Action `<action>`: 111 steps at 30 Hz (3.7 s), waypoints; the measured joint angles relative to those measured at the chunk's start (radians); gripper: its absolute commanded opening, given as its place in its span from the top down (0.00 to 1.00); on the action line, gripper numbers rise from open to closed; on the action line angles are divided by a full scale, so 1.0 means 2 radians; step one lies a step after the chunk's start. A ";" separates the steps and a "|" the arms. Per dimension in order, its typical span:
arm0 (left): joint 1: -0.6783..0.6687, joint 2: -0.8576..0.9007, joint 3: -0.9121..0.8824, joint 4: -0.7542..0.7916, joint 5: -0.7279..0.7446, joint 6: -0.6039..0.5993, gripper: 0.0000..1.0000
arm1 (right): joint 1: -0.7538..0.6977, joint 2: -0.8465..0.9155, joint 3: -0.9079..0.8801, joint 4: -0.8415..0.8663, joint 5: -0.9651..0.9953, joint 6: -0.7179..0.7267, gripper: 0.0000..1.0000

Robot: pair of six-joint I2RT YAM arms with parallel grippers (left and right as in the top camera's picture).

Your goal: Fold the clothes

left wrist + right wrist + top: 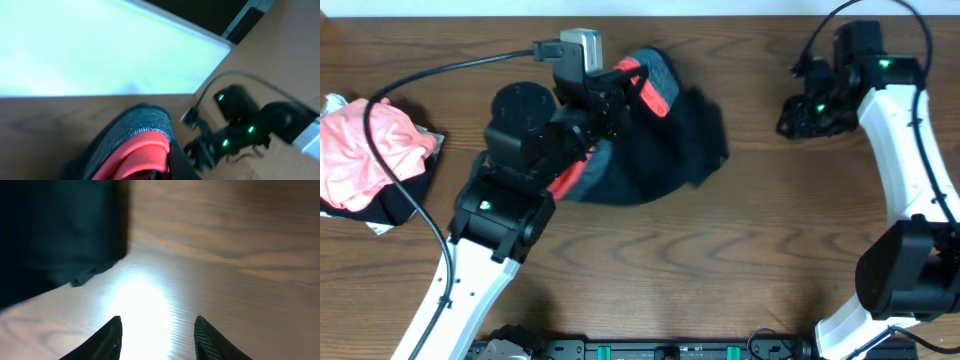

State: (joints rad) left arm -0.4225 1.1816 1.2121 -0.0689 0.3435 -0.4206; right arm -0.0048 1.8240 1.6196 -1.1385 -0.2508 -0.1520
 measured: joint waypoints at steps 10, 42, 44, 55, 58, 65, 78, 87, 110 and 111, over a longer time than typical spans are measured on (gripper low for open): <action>0.000 0.006 0.017 -0.001 -0.005 0.002 0.94 | 0.112 0.000 -0.098 0.065 -0.046 -0.051 0.50; 0.000 0.009 0.144 0.024 -0.088 0.066 0.94 | 0.241 0.000 -0.144 0.246 0.084 0.125 0.46; 0.000 0.009 0.149 0.024 -0.090 0.067 0.94 | 0.241 0.000 -0.144 0.254 0.085 0.130 0.45; 0.000 0.009 0.151 0.027 -0.096 0.069 0.94 | 0.251 0.000 -0.144 0.278 0.069 0.140 0.47; 0.000 0.009 0.151 0.030 -0.096 0.069 0.94 | 0.267 0.000 -0.144 0.289 0.065 0.141 0.47; 0.000 0.009 0.151 0.030 -0.097 0.069 0.94 | 0.289 0.000 -0.145 0.306 0.060 0.145 0.99; 0.004 0.012 0.152 -0.063 -0.126 0.131 0.94 | 0.209 -0.006 -0.144 0.279 0.193 0.171 0.99; 0.018 0.095 0.154 -0.053 -0.134 0.175 0.94 | -0.025 -0.069 -0.034 0.219 0.218 0.160 0.99; 0.017 0.144 0.154 -0.082 -0.109 0.183 0.94 | -0.154 -0.099 0.034 0.076 0.189 0.142 0.99; 0.017 0.144 0.154 -0.077 -0.109 0.183 0.94 | -0.154 -0.099 0.034 0.081 0.189 0.141 0.99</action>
State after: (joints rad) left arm -0.3882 1.4700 1.5192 -0.2237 0.1249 -0.0544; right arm -0.3119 1.6264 1.6875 -0.9760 0.1265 0.1291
